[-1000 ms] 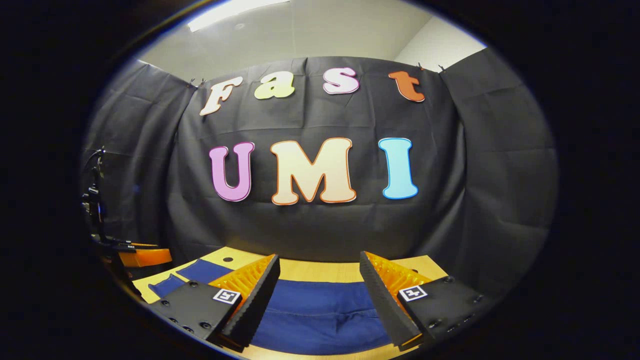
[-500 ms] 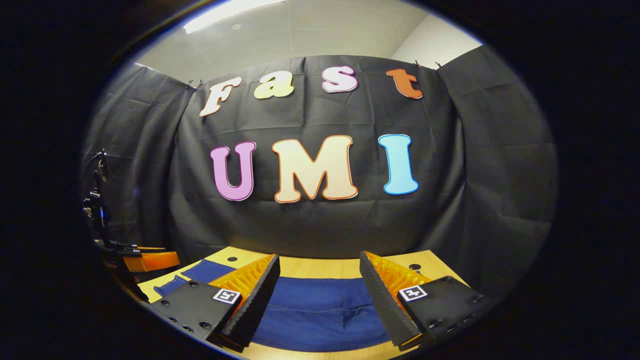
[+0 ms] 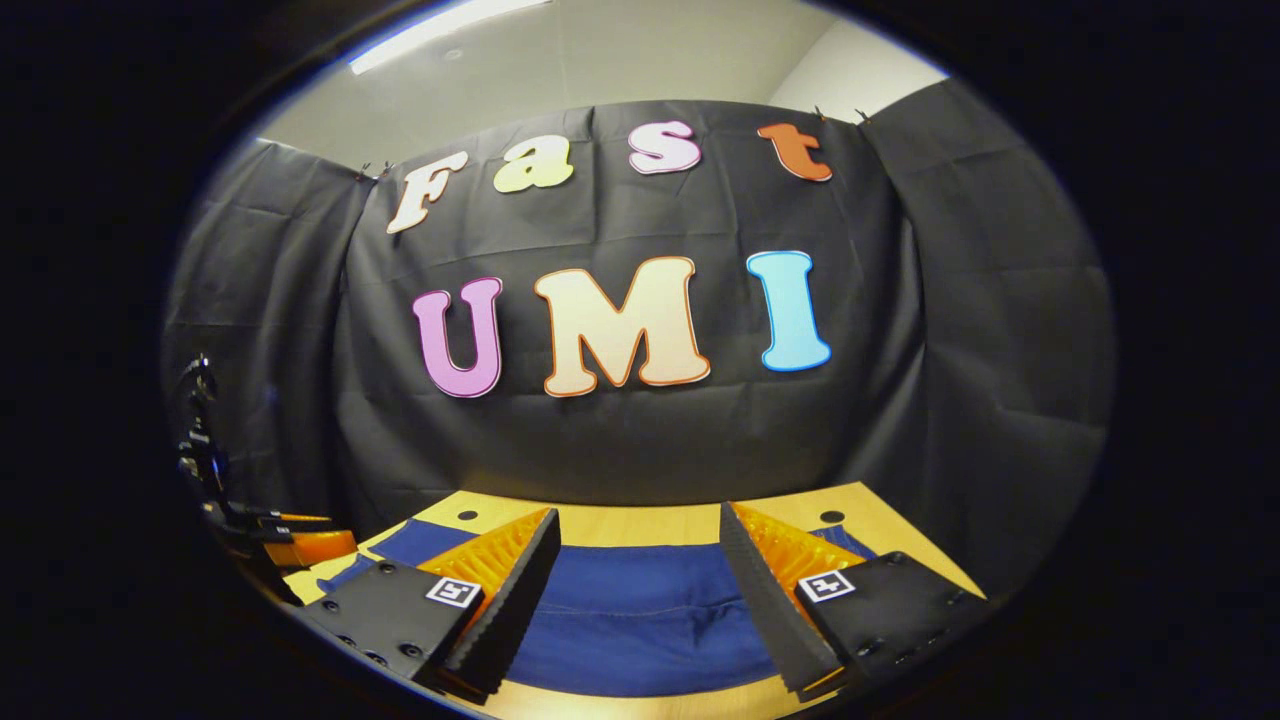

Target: Grasp the waist and the cuffs of the jeans and fold them to make the two legs overlap; first hold the waist and fold one-third of the jeans toward the cuffs, then hold the cuffs and fold the remaining one-third in the same direction to finish folding.

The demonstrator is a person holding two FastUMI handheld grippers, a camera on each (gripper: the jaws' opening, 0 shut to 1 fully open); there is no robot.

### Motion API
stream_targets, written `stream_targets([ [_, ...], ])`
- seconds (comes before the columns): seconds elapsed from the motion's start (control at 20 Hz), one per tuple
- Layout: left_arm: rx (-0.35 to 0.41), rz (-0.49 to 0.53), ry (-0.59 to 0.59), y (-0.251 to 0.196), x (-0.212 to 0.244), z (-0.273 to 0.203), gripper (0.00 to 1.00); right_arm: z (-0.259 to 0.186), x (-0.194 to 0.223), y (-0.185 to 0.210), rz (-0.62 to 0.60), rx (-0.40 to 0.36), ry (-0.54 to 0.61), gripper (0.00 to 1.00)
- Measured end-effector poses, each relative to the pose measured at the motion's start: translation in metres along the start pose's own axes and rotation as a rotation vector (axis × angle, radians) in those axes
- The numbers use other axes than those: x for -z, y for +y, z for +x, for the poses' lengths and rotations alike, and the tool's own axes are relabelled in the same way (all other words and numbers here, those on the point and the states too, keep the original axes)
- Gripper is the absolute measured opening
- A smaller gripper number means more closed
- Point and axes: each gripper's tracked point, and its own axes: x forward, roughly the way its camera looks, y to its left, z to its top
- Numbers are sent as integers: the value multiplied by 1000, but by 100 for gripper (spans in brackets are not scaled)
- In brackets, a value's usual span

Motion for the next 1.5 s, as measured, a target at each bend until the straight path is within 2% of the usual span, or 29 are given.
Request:
stream_targets([
  [0.1,19,48,84,18,29,-2,95,-2,12,-9,1,25,33,99],
  [0.2,70,85,174,29,57,-10,96,-6,23,-13,5,38,67,99],
  [0.5,307,155,456,33,131,-15,95,-19,47,-22,-18,66,152,97],
  [0.65,368,232,592,55,162,-20,96,-20,58,-23,-9,71,179,98],
  [0.8,392,310,720,81,187,-25,96,-22,73,-23,13,80,225,98],
  [0.85,401,346,747,86,192,-26,96,-22,77,-23,12,84,234,93],
  [0.9,416,379,771,89,197,-27,96,-21,79,-24,4,87,242,93],
  [0.95,430,410,797,93,202,-30,96,-21,82,-25,-10,93,250,98],
  [1.1,455,479,862,103,214,-33,96,-19,89,-24,-42,97,270,97],
  [1.15,454,486,873,106,217,-33,96,-18,91,-24,-44,94,276,98],
  [1.2,456,485,884,107,220,-32,96,-17,94,-22,-45,88,282,93],
  [1.25,454,483,891,109,222,-30,96,-16,95,-20,-50,85,285,98],
  [1.45,443,508,913,117,224,-29,92,-10,102,-16,-84,78,306,100],
  [1.5,440,514,919,118,225,-28,90,-8,103,-15,-82,73,311,98],
])
